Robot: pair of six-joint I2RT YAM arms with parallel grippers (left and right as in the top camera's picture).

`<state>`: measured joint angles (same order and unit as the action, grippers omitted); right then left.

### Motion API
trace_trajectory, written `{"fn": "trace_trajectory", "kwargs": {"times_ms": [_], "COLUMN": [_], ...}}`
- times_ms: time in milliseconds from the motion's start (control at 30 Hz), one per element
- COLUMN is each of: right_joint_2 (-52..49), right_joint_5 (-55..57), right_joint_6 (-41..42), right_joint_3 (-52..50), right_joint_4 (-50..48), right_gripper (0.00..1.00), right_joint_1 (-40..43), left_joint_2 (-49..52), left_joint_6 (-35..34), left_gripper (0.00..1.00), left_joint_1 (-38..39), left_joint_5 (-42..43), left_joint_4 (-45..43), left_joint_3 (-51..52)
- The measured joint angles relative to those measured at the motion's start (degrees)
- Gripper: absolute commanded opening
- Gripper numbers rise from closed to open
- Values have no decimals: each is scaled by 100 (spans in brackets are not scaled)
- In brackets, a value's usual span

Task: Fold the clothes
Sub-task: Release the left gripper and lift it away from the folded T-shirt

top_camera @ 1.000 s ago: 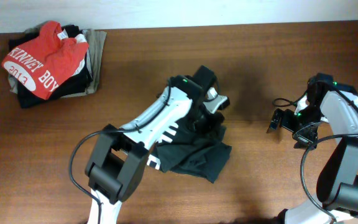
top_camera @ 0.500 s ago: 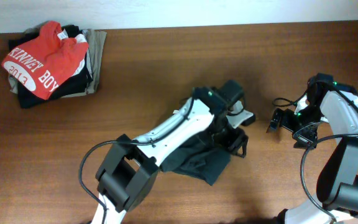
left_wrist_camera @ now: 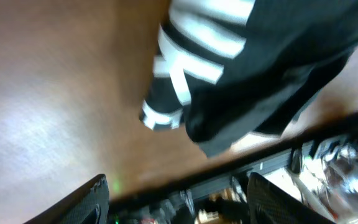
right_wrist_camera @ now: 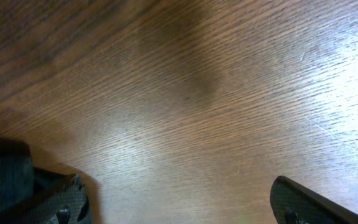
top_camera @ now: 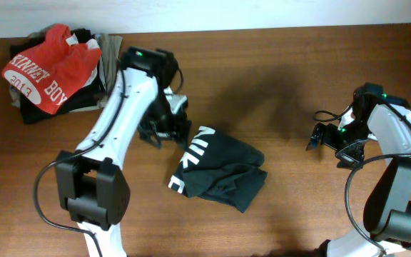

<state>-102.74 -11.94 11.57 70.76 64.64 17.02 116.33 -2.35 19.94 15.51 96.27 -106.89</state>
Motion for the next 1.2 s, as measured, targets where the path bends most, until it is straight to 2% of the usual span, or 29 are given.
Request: {"fn": "trace_trajectory", "kwargs": {"times_ms": [100,333,433,533,667,933,967,1033,1067,1200], "right_joint_2": [-4,-13,-13,-13,-13,-13,-15,-15,-15,-15], "right_joint_5": [-2,0,-2,0,0,0,0,0,-2,-2], "right_joint_6": [0,-2,0,-2,-2,2,-2,0,-4,-4], "right_joint_3": [-7,-13,-13,-13,-13,-13,-13,-13,-13,-13], "right_joint_4": [-2,0,-2,-2,-2,-2,-2,-2,0,0], "right_gripper": [99,99,99,99,99,99,99,99,99,98], "right_joint_1": [0,0,0,0,0,0,0,0,0,0], "left_joint_2": [2,0,0,0,0,0,0,0,0,0], "left_joint_6": [0,-66,-227,-389,-437,-435,-435,-428,-435,-431], "left_gripper": [71,71,71,70,70,69,63,9,0,0], "left_joint_1": [313,876,894,590,350,780,828,977,1047,1327], "left_joint_5": [402,826,671,243,179,1049,1091,1246,1316,1458], "left_joint_4": [-345,-997,-1307,-1504,-1537,-1794,-1794,-1875,-1937,-2092], "left_joint_3": [732,1408,1838,1899,1902,2380,2398,2415,2420,2420]}}
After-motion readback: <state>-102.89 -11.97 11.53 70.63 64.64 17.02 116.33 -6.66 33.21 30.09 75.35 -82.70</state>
